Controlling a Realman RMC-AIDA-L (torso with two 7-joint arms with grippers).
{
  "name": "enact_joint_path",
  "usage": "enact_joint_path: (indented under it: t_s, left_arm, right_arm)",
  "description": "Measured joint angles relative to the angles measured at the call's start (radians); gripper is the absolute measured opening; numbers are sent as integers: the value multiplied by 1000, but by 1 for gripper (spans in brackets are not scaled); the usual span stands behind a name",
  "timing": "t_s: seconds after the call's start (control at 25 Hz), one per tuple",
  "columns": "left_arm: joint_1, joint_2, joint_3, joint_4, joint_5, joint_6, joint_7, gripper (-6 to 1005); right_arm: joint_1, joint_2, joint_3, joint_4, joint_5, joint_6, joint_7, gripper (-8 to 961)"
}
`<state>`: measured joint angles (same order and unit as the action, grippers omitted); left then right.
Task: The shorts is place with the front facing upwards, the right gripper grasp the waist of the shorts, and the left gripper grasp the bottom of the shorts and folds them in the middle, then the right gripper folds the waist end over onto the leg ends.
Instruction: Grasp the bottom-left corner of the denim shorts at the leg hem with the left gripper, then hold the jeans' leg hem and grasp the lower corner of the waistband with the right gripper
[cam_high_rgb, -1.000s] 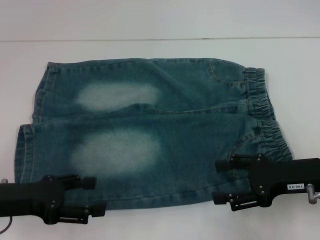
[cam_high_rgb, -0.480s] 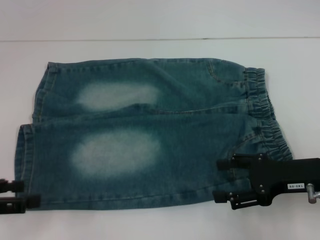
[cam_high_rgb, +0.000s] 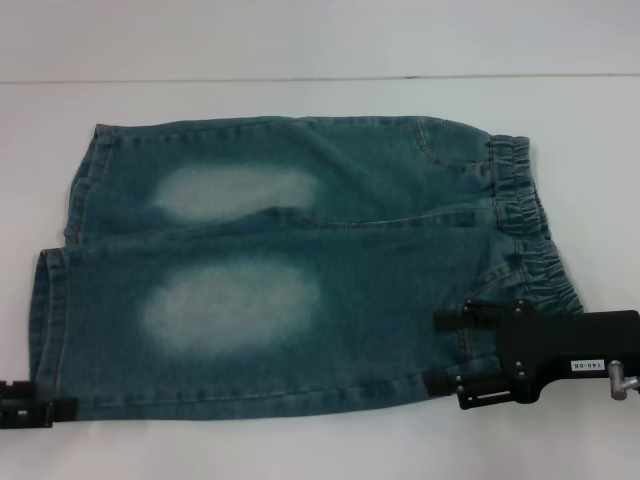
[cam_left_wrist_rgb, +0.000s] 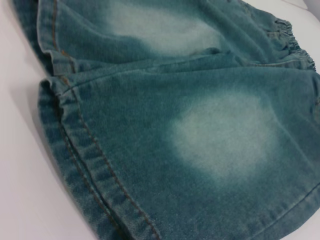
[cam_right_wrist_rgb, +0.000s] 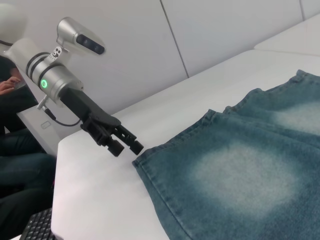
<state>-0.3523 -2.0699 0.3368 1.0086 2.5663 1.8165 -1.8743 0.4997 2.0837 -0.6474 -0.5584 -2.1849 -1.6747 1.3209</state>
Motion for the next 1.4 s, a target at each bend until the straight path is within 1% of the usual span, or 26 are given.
enact_joint_path:
  t_s: [0.2,0.76,0.92,1.12,1.4]
  left_arm:
    - [-2,-2,21,-22,1,-35,-6,949]
    - [-10,-2,19,-24,23,-68,-18,948]
    - [-21,-8,20,-28,26,-69,-19,949]
    - [-28,-13,49,-35,28,-71,-32,948]
    - [-27,-15,55,-34,24,-73,-22,912]
  right_arm:
    - [2,1,0,3,2,5,-14,944]
    - [2,1,-1,14,2,26,-27,945]
    - [2,1,-1,15,2,27,-35,945]
    - [3,1,-3,16,2,27,-37,945]
    - [3,1,0,17,2,27,-39,944]
